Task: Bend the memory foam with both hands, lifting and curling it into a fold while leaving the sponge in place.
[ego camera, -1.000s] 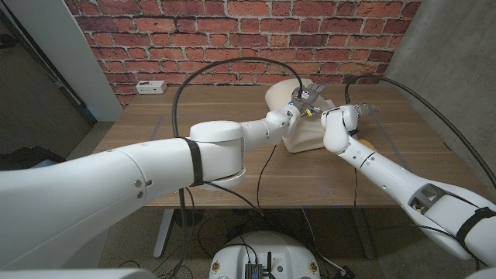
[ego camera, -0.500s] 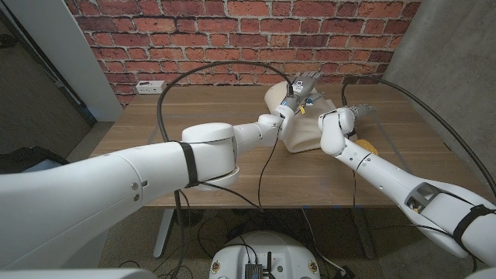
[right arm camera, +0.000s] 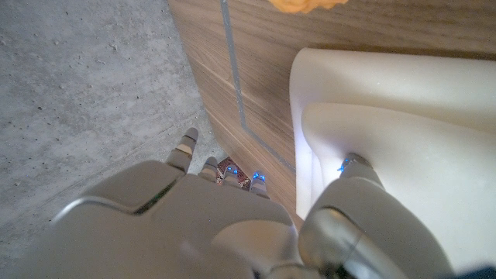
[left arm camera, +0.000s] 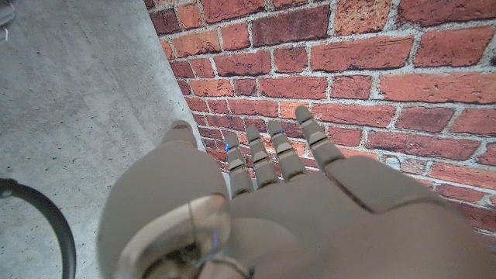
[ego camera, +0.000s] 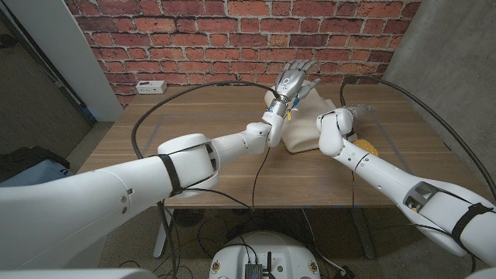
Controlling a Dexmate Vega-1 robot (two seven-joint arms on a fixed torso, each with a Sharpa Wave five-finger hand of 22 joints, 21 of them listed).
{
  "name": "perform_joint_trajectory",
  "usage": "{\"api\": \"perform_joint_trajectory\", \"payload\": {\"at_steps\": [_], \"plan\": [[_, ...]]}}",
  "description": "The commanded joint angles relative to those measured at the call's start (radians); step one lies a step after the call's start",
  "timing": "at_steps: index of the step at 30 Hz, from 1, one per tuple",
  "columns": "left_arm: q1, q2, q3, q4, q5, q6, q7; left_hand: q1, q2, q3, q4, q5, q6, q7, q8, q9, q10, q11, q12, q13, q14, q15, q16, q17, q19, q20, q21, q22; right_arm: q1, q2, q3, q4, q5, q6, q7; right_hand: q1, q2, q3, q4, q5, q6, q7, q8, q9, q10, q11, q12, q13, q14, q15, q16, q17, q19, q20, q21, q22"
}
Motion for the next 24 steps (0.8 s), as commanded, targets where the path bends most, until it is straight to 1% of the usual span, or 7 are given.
{"api": "perform_joint_trajectory", "payload": {"at_steps": [1,7,13,15,17,21,24], "plan": [[0.094,0.187,-0.090,-0.334,0.129,0.160,-0.093,-0.015,-0.009,0.021,-0.003,-0.006,0.081,-0.004,0.010,0.003,0.070,-0.012,0.013,-0.001,0.034,-0.035,0.003,0.003,0.005,0.030,0.001,0.005,0.002,0.000,-0.004,-0.002,-0.004,-0.002,0.004,0.002,-0.009,-0.001,0.000,0.005,-0.014,0.002,0.007,0.004,-0.097,-0.001,0.006,0.003,-0.042,0.006,0.005,0.003,-0.007,0.005,0.004,0.001],[0.097,0.302,-0.086,-0.541,0.166,0.265,-0.361,-0.041,-0.032,0.029,-0.015,-0.011,0.016,-0.019,-0.052,0.002,-0.009,0.005,-0.049,-0.004,-0.020,-0.025,-0.029,0.002,-0.032,0.035,-0.025,0.001,-0.001,-0.002,-0.002,-0.011,-0.005,0.000,0.003,0.001,-0.009,-0.002,0.000,0.007,-0.014,0.002,0.008,0.004,-0.097,0.001,0.006,0.003,-0.042,0.006,0.006,0.003,-0.008,0.005,0.005,0.001],[0.097,0.367,-0.098,-0.649,0.180,0.283,-0.551,-0.063,-0.041,0.032,-0.019,-0.015,-0.027,-0.024,-0.078,0.002,-0.061,0.003,-0.089,-0.006,-0.089,-0.013,-0.046,-0.001,-0.057,0.038,-0.046,-0.002,0.002,0.002,-0.002,-0.008,-0.011,0.002,0.006,0.000,-0.008,-0.003,0.001,0.008,-0.016,0.002,0.008,0.004,-0.097,0.000,0.007,0.003,-0.043,0.006,0.006,0.003,-0.008,0.005,0.006,0.001],[0.097,0.384,-0.108,-0.680,0.172,0.282,-0.623,-0.073,-0.030,0.039,-0.018,-0.014,-0.055,-0.024,-0.085,0.001,-0.087,0.011,-0.107,-0.008,-0.115,-0.003,-0.047,-0.002,-0.066,0.041,-0.055,-0.003,0.003,0.004,-0.001,-0.007,-0.009,0.004,0.007,0.000,-0.008,-0.004,0.001,0.009,-0.016,0.003,0.008,0.004,-0.098,0.000,0.007,0.003,-0.043,0.005,0.006,0.003,-0.008,0.005,0.006,0.001],[0.097,0.396,-0.115,-0.703,0.169,0.284,-0.684,-0.088,-0.015,0.050,-0.014,-0.013,-0.103,-0.039,-0.093,0.001,-0.129,0.019,-0.131,-0.010,-0.146,0.010,-0.046,-0.001,-0.084,0.049,-0.070,-0.004,0.004,0.004,-0.003,-0.005,-0.010,0.006,0.005,-0.001,-0.008,-0.004,0.001,0.009,-0.017,0.003,0.008,0.004,-0.098,0.000,0.007,0.003,-0.044,0.006,0.006,0.003,-0.008,0.005,0.006,0.001],[0.105,0.412,-0.131,-0.728,0.167,0.278,-0.748,-0.142,-0.002,0.065,0.009,-0.013,-0.174,-0.046,-0.091,0.001,-0.208,0.022,-0.155,-0.012,-0.247,0.031,-0.051,0.000,-0.170,0.055,-0.121,-0.004,0.007,0.008,-0.003,-0.001,-0.008,0.007,0.004,-0.001,-0.008,-0.004,0.001,0.010,-0.018,0.002,0.008,0.004,-0.098,0.000,0.007,0.003,-0.045,0.007,0.006,0.003,-0.009,0.005,0.006,0.001],[0.101,0.425,-0.129,-0.749,0.183,0.285,-0.815,-0.204,-0.003,0.073,0.036,-0.007,-0.270,-0.068,-0.094,-0.001,-0.312,0.014,-0.163,-0.014,-0.356,0.040,-0.050,0.000,-0.258,0.043,-0.172,-0.003,0.007,0.007,-0.002,-0.004,-0.001,0.007,0.003,-0.001,-0.008,-0.004,0.001,0.010,-0.018,0.002,0.008,0.004,-0.099,0.000,0.007,0.003,-0.045,0.007,0.006,0.003,-0.009,0.005,0.006,0.001]]}}
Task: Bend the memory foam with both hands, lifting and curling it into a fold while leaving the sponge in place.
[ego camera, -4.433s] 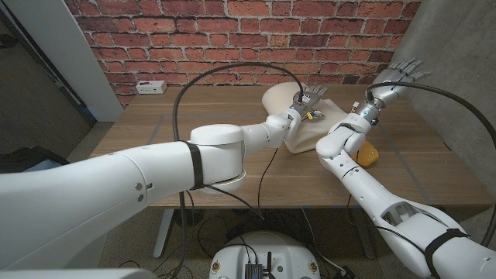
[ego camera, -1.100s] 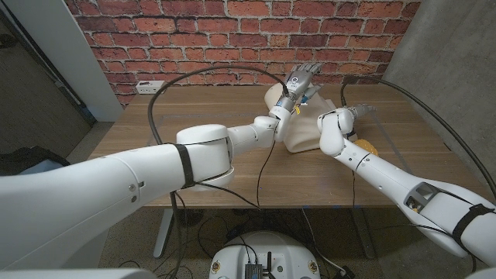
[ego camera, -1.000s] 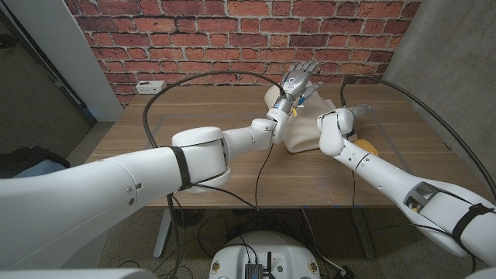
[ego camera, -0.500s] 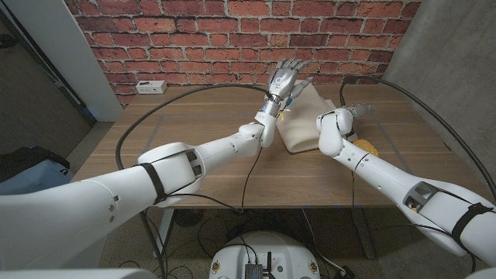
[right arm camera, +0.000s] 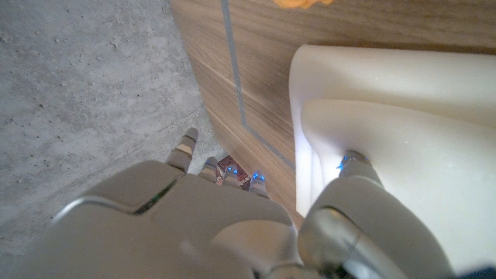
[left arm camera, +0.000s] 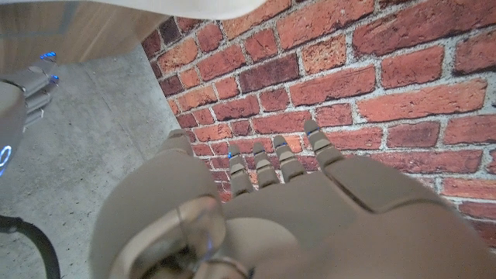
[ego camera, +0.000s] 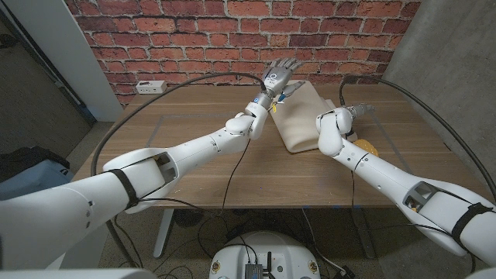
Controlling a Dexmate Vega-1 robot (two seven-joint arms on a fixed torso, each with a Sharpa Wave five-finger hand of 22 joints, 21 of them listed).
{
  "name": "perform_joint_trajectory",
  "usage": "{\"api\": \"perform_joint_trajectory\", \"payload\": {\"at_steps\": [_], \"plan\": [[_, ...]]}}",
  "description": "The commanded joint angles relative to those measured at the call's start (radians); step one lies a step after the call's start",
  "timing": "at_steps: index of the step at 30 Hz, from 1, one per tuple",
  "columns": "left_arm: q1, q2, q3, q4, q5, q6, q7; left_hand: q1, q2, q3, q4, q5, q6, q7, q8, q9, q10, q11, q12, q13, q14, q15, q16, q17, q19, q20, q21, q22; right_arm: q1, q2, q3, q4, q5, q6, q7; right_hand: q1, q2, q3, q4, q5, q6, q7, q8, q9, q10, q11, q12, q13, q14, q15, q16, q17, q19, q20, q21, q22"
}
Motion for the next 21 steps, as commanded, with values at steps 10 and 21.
{"api": "perform_joint_trajectory", "payload": {"at_steps": [10,21], "plan": [[-0.040,0.091,-0.018,-0.110,-0.002,-0.022,-0.578,-0.258,0.017,0.036,0.140,0.012,-0.375,-0.024,-0.007,-0.003,-0.372,-0.012,-0.013,-0.002,-0.347,0.038,-0.002,0.008,-0.263,-0.009,-0.116,0.011,0.010,0.010,-0.004,0.004,0.016,0.002,-0.006,-0.002,-0.008,-0.006,0.001,0.008,-0.012,-0.001,0.004,0.004,-0.101,0.000,0.007,0.003,-0.046,0.008,0.007,0.004,-0.005,0.000,0.007,0.001],[-0.143,0.036,0.033,0.037,-0.045,-0.098,-0.842,-0.448,0.015,0.058,0.158,0.029,-0.605,-0.001,-0.003,0.000,-0.626,0.017,-0.013,0.000,-0.537,0.071,0.001,0.012,-0.403,-0.011,-0.116,0.019,0.017,0.010,-0.011,0.008,0.021,-0.001,-0.005,-0.004,-0.007,-0.007,0.002,0.010,-0.013,-0.001,0.005,0.004,-0.102,0.000,0.007,0.003,-0.046,0.007,0.008,0.004,-0.007,0.000,0.007,0.001]]}}
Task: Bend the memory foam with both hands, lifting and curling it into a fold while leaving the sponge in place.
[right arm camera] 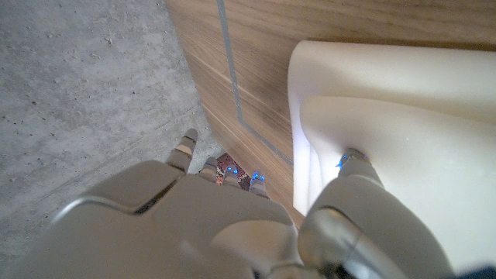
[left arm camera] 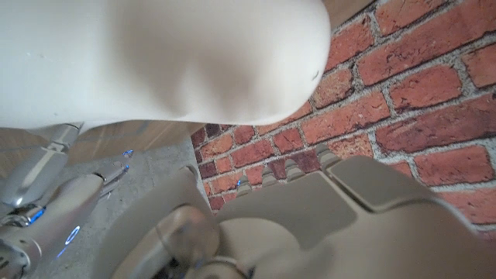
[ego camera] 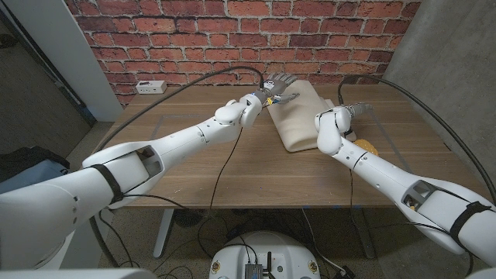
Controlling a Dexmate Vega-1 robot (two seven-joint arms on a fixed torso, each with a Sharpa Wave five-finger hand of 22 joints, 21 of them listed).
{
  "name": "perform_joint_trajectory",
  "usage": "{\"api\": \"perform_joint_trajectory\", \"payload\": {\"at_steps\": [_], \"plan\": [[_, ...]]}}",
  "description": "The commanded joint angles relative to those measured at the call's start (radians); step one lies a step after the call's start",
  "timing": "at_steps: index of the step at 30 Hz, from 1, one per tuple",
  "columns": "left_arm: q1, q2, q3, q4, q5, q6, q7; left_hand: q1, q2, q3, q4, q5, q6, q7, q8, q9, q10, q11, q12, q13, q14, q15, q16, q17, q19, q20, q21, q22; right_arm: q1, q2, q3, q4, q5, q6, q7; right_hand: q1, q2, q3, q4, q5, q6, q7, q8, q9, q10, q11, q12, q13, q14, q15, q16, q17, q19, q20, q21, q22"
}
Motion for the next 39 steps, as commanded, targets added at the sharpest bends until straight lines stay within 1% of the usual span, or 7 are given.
{"api": "perform_joint_trajectory", "payload": {"at_steps": [1,4,10,23,27,32,39], "plan": [[-0.091,-0.042,0.043,0.132,-0.043,-0.080,-0.300,-0.047,0.018,0.009,0.003,0.008,-0.237,0.008,0.001,0.002,-0.366,0.011,-0.001,0.003,-0.313,0.015,0.001,0.003,-0.214,-0.003,0.004,0.006,0.008,0.003,-0.008,0.007,0.007,-0.004,0.001,-0.004,-0.007,-0.004,-0.001,0.010,-0.010,0.003,0.005,0.004,-0.102,0.000,0.004,0.003,-0.046,0.007,0.008,0.001,-0.007,0.000,0.007,0.001],[-0.114,-0.064,0.056,0.185,-0.059,-0.105,-0.345,-0.055,0.016,0.009,0.003,0.008,-0.249,0.009,0.000,0.002,-0.368,0.009,0.002,0.003,-0.321,0.017,0.001,0.003,-0.221,-0.001,0.003,0.006,0.010,0.003,-0.011,0.011,0.008,-0.005,0.000,-0.004,-0.007,-0.005,-0.001,0.010,-0.010,0.003,0.005,0.004,-0.102,0.000,0.004,0.003,-0.047,0.007,0.008,0.001,-0.007,0.000,0.007,0.001],[-0.144,-0.102,0.079,0.283,-0.081,-0.164,-0.364,-0.087,0.012,0.010,0.002,0.010,-0.296,0.016,0.000,0.002,-0.392,0.011,0.006,0.004,-0.363,0.021,-0.001,0.003,-0.257,-0.008,0.000,0.007,0.017,0.004,-0.016,0.020,0.014,-0.006,-0.003,-0.004,-0.006,-0.005,-0.001,0.011,-0.010,0.004,0.005,0.004,-0.102,0.000,0.004,0.003,-0.047,0.008,0.009,0.001,-0.008,0.000,0.008,0.001],[-0.197,-0.213,0.137,0.541,-0.134,-0.309,-0.351,-0.123,0.008,0.012,0.001,0.013,-0.347,0.020,0.000,0.003,-0.432,0.010,0.005,0.006,-0.411,0.018,-0.001,0.003,-0.303,-0.022,-0.003,0.009,0.038,0.010,-0.037,0.052,0.037,-0.014,-0.010,-0.004,-0.006,-0.006,-0.002,0.013,-0.010,0.004,0.006,0.004,-0.103,0.000,0.005,0.003,-0.047,0.008,0.009,0.001,-0.008,0.000,0.008,0.001],[-0.203,-0.218,0.161,0.557,-0.129,-0.326,-0.353,-0.141,-0.009,0.005,-0.004,0.013,-0.384,0.018,-0.001,0.003,-0.462,0.006,0.004,0.007,-0.440,0.013,-0.001,0.003,-0.333,-0.033,-0.004,0.010,0.044,0.008,-0.046,0.057,0.052,-0.013,-0.017,-0.004,-0.006,-0.007,-0.002,0.014,-0.010,0.004,0.007,0.004,-0.102,-0.001,0.005,0.002,-0.047,0.008,0.010,0.001,-0.008,0.000,0.009,0.001],[-0.209,-0.222,0.197,0.557,-0.105,-0.317,-0.369,-0.145,-0.060,-0.015,-0.029,0.015,-0.456,0.020,-0.003,0.004,-0.518,0.014,0.000,0.008,-0.484,0.011,-0.001,0.000,-0.373,-0.044,-0.003,0.010,0.051,0.006,-0.057,0.061,0.055,-0.021,-0.015,-0.004,-0.006,-0.007,-0.002,0.015,-0.011,0.004,0.007,0.004,-0.102,0.000,0.006,0.002,-0.048,0.008,0.010,0.001,-0.009,0.000,0.009,0.001],[-0.208,-0.204,0.235,0.502,-0.052,-0.269,-0.375,-0.132,-0.082,-0.023,-0.049,0.022,-0.513,0.029,-0.003,0.005,-0.555,0.028,-0.007,0.010,-0.511,0.016,-0.001,-0.001,-0.398,-0.046,0.000,0.009,0.057,0.002,-0.069,0.057,0.064,-0.024,-0.016,-0.004,-0.006,-0.008,-0.002,0.015,-0.012,0.003,0.007,0.004,-0.103,-0.001,0.006,0.002,-0.048,0.008,0.010,0.001,-0.009,0.000,0.009,0.001]]}}
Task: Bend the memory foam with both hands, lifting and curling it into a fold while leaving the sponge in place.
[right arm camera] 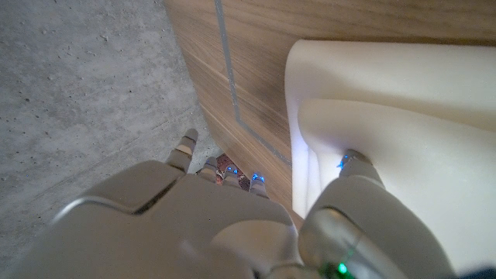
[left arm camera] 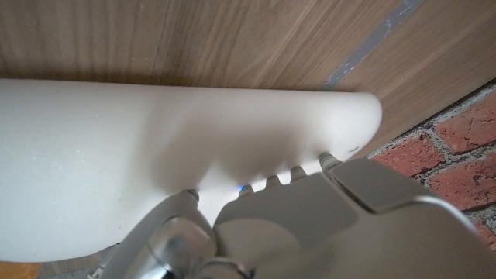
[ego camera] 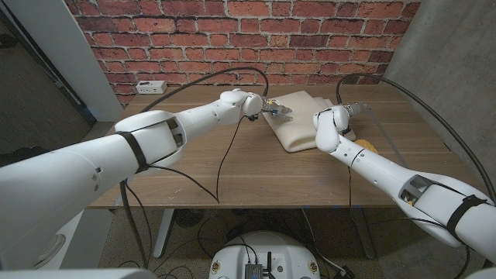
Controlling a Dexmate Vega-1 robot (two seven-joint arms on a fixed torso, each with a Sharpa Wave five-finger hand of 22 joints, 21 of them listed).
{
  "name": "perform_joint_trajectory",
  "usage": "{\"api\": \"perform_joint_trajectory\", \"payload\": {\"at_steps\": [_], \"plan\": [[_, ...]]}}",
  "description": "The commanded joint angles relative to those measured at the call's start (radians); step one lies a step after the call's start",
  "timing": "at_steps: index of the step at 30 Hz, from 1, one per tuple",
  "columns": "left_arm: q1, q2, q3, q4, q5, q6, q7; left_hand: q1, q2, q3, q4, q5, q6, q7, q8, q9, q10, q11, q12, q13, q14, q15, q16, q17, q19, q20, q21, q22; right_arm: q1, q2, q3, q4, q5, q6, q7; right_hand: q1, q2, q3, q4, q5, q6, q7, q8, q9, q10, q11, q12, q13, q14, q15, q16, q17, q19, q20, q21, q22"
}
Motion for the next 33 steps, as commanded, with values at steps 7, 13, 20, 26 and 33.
{"api": "perform_joint_trajectory", "payload": {"at_steps": [7,13,20,26,33], "plan": [[-0.002,0.052,0.034,-0.120,0.058,0.064,-0.022,0.018,-0.025,-0.001,-0.016,0.016,-0.507,0.007,0.014,0.005,-0.543,0.011,0.006,0.004,-0.498,0.005,0.010,0.003,-0.390,-0.006,0.009,0.003,0.019,-0.006,-0.031,0.004,0.011,-0.010,0.003,0.000,-0.001,-0.003,0.001,0.006,-0.006,-0.002,0.007,0.004,-0.102,0.000,0.006,0.002,-0.048,0.008,0.010,0.003,-0.003,0.005,0.010,0.001],[0.043,0.136,-0.017,-0.288,0.087,0.140,0.042,0.021,-0.024,-0.004,-0.020,0.021,-0.456,0.015,0.036,0.006,-0.491,0.012,0.031,0.005,-0.453,0.021,0.026,0.003,-0.363,0.009,0.025,0.003,0.016,-0.010,-0.033,-0.007,0.007,-0.013,0.005,0.001,0.000,-0.003,0.000,0.007,-0.004,-0.002,0.008,0.004,-0.103,0.000,0.006,0.002,-0.048,0.007,0.011,0.003,-0.003,0.005,0.010,0.001],[0.121,0.204,-0.076,-0.449,0.156,0.259,0.148,0.056,-0.017,0.003,-0.052,0.022,-0.211,0.016,0.082,0.004,-0.248,0.021,0.107,0.009,-0.198,0.001,0.069,0.002,-0.188,0.056,0.079,-0.006,0.005,-0.012,-0.025,-0.027,-0.002,-0.022,-0.013,0.004,0.005,-0.001,0.000,0.009,0.004,-0.002,0.012,0.004,-0.096,-0.001,0.009,0.002,-0.041,0.004,0.014,0.003,-0.002,0.005,0.011,0.001],[0.196,0.243,-0.137,-0.561,0.194,0.356,0.233,0.085,0.000,0.020,-0.073,0.016,-0.093,0.019,0.083,0.003,-0.129,0.032,0.130,0.009,-0.067,-0.009,0.071,0.001,-0.086,0.065,0.100,-0.010,-0.009,-0.011,-0.014,-0.044,-0.012,-0.032,-0.044,0.009,0.018,0.003,-0.001,0.014,0.035,-0.004,0.023,0.004,-0.073,-0.008,0.018,0.002,-0.023,-0.005,0.021,0.001,0.012,0.002,0.017,0.001],[0.311,0.277,-0.246,-0.649,0.173,0.393,0.432,0.102,0.002,0.031,-0.089,0.006,0.027,0.012,0.081,0.002,0.006,0.017,0.151,0.007,0.039,-0.024,0.065,0.000,0.024,0.062,0.122,-0.011,-0.032,-0.006,0.010,-0.070,-0.018,-0.050,-0.097,0.017,0.035,0.008,-0.005,0.016,0.072,-0.006,0.032,0.002,-0.036,-0.015,0.029,0.001,0.011,-0.019,0.032,-0.001,0.052,-0.002,0.030,0.001]]}}
